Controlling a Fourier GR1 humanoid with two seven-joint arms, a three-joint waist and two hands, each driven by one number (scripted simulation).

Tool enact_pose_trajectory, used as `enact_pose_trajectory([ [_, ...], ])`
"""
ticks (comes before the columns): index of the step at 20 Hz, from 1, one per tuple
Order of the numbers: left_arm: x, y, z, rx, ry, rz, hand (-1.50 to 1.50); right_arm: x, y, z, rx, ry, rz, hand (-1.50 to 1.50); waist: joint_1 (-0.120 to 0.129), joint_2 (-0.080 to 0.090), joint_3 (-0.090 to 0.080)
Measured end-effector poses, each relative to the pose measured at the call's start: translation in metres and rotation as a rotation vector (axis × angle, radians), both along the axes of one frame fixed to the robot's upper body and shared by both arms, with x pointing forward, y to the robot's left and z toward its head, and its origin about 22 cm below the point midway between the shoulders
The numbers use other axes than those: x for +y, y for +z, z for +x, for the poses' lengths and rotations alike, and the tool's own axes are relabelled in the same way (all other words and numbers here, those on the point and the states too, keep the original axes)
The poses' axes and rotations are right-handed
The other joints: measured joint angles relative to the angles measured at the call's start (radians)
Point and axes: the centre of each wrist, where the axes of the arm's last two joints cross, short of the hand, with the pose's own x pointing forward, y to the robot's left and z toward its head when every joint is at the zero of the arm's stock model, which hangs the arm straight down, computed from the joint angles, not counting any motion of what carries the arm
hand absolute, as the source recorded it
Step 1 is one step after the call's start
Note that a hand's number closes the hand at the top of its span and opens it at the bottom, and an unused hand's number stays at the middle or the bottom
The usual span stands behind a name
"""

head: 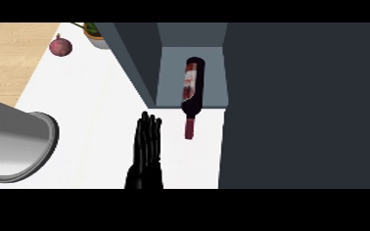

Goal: Pick up the wine, place it into the cabinet and close the cabinet

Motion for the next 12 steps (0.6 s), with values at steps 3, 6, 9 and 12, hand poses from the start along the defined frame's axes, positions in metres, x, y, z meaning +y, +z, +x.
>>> enact_pose_trajectory([
  [3, 0.013, 0.009, -0.014, -0.009, -0.025, 0.004, -1.5, -0.002, -0.002, -0.001, 0.025, 0.011, -0.019, 1.5, -0.002, -0.001, 0.0],
  [6, 0.03, 0.01, -0.026, -0.018, -0.05, 0.017, -1.5, -0.003, -0.004, -0.002, 0.037, 0.036, -0.052, 1.5, -0.002, -0.001, 0.0],
  [9, 0.041, 0.011, -0.032, -0.018, -0.081, 0.019, -1.5, -0.001, -0.007, -0.003, 0.049, 0.078, -0.073, 1.5, -0.003, 0.0, 0.0],
  [12, 0.058, 0.017, -0.042, -0.022, -0.103, 0.025, -1.5, 0.002, -0.005, -0.003, 0.052, 0.107, -0.094, 1.5, -0.002, 0.0, 0.0],
])
